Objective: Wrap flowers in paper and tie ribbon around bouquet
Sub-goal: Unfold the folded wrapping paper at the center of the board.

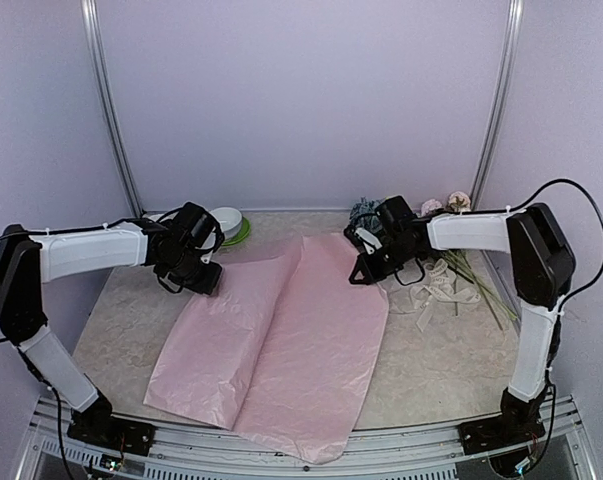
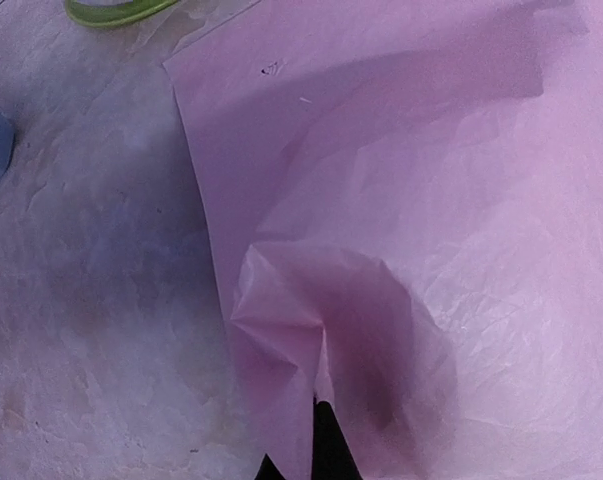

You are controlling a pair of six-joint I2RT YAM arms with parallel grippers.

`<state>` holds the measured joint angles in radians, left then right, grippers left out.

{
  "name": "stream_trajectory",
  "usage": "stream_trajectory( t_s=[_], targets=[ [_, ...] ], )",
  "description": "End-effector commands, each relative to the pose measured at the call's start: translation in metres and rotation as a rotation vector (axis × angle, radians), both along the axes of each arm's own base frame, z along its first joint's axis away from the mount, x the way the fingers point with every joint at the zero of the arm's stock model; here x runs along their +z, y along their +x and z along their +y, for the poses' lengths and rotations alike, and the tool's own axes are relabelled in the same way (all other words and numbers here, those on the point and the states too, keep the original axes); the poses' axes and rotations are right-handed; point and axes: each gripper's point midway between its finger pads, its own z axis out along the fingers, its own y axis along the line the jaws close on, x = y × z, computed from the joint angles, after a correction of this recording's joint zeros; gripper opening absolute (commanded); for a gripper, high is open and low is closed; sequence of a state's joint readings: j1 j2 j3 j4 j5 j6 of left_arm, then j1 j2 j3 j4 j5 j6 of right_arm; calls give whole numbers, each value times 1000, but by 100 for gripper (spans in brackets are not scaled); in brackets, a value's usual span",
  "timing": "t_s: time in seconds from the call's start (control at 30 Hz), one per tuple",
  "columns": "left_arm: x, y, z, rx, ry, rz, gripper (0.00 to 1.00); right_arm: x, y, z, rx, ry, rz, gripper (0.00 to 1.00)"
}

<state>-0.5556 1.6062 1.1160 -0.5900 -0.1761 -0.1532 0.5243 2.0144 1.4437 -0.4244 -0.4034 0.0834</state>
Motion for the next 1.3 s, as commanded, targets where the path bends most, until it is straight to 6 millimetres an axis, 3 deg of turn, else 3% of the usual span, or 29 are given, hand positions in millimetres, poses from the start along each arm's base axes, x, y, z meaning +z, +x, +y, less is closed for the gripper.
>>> stream_trajectory(
  t_s=[0.0, 0.13, 0.27, 0.47, 0.6, 0.7, 0.8, 0.9, 0.97, 1.13, 1.2, 1.27],
  targets=[
    [1, 30, -7, -25, 48, -44, 0, 12, -23, -43, -132, -1, 23, 0],
    [1, 60, -22, -44, 104, -63, 0, 24, -43, -71, -188, -28, 38, 0],
    [-10, 85, -36, -67, 182, -67, 0, 33, -62, -86, -214, -23, 69, 0],
    [-41, 98, -65, -137, 252, -52, 0, 17, -98, -103, -264, -33, 145, 2],
    [-53, 110, -65, -107, 330, -55, 0, 14, -108, -102, -284, 13, 167, 2],
    [-33, 119, -62, -64, 390, -130, 0, 25, -107, -100, -288, 47, 136, 0],
    [1, 121, -76, -85, 321, -221, 0, 58, -98, -98, -278, 102, 20, 0],
    [17, 125, -77, -83, 286, -248, 1, 75, -90, -101, -295, 99, -35, 0],
    [11, 129, -74, -80, 302, -228, 1, 71, -90, -100, -300, 95, -8, 0],
    [-28, 130, -78, -105, 346, -152, 1, 51, -95, -108, -379, 108, 17, 0],
    [-34, 134, -79, -100, 350, -154, 1, 43, -98, -113, -409, 108, 21, 0],
    [-35, 140, -81, -91, 340, -166, 4, 30, -103, -114, -416, 106, 42, 7]
  ],
)
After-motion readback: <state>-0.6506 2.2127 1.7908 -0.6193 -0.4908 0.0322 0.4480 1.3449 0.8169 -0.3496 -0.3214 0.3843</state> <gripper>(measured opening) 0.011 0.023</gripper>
